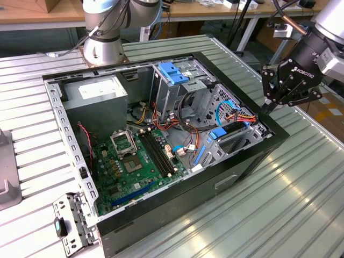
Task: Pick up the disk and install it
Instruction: 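Insert the first disk wire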
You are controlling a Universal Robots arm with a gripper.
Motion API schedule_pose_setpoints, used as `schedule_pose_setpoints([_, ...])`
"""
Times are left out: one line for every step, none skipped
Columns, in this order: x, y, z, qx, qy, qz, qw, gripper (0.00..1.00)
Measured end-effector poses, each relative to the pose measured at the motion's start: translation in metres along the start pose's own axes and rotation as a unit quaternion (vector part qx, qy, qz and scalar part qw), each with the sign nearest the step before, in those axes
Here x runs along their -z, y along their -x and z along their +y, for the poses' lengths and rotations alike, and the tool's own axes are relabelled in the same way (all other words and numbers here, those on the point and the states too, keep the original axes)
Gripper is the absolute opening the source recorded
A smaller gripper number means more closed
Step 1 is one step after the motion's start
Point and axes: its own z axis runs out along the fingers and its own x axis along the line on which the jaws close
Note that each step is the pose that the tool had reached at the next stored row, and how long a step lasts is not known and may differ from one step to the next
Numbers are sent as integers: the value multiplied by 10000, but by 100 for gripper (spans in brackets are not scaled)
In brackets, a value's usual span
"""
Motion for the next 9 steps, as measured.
schedule_pose_setpoints([-1,0,0,2,-27,14,10000,10])
schedule_pose_setpoints([-2,0,0,4,-64,40,10000,10])
schedule_pose_setpoints([-1,0,0,6,-97,67,9999,10])
schedule_pose_setpoints([-1,1,0,10,-154,120,9998,10])
schedule_pose_setpoints([-1,1,0,12,-192,157,9997,10])
schedule_pose_setpoints([-1,1,0,15,-232,196,9995,10])
schedule_pose_setpoints([-2,2,1,20,-319,281,9991,10])
schedule_pose_setpoints([-3,2,2,24,-367,326,9988,10])
schedule_pose_setpoints([-3,2,3,25,-367,327,9988,10])
